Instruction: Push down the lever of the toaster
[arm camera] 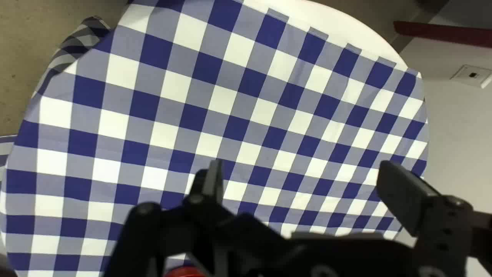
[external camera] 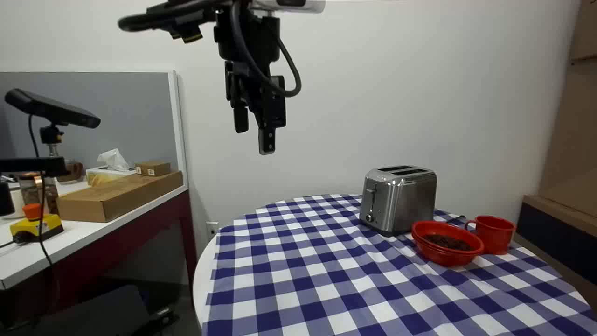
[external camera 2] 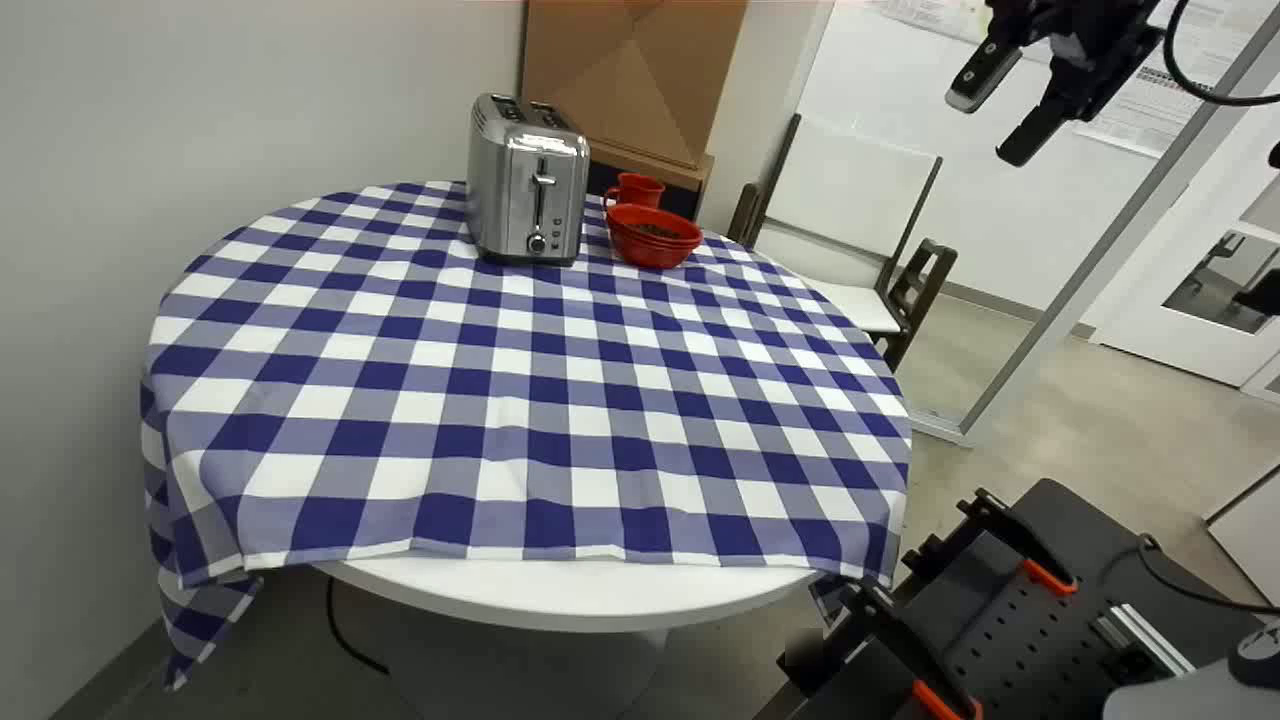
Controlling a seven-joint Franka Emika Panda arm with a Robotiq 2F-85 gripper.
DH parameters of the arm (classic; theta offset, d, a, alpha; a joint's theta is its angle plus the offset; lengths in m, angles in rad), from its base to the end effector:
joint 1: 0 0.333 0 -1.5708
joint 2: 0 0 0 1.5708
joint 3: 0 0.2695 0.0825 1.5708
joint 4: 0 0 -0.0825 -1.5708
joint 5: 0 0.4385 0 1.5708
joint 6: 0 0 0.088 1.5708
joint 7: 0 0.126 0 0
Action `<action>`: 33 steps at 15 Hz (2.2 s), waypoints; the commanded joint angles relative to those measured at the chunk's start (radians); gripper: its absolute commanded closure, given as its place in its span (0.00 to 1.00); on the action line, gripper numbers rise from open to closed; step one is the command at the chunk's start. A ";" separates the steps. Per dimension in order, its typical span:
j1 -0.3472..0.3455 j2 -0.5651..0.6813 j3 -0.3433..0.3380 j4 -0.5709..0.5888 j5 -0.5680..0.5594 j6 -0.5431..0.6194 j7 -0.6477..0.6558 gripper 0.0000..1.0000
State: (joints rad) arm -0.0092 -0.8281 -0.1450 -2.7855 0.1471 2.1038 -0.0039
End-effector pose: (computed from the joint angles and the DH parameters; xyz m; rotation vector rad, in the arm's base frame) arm 0.3986 -0.0381 0.3746 -2.8920 0.2572 -0.2198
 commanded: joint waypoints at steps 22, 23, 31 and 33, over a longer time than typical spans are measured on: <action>-0.006 0.819 0.147 0.747 -0.058 0.120 0.261 0.00; -0.002 0.872 0.155 0.803 -0.092 0.121 0.288 0.05; 0.067 1.238 0.122 1.153 -0.295 0.231 0.397 0.69; 0.084 1.310 0.107 1.209 -0.306 0.276 0.398 0.84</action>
State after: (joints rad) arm 0.0392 0.3647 -0.0052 -1.6984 -0.1238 2.3383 0.3699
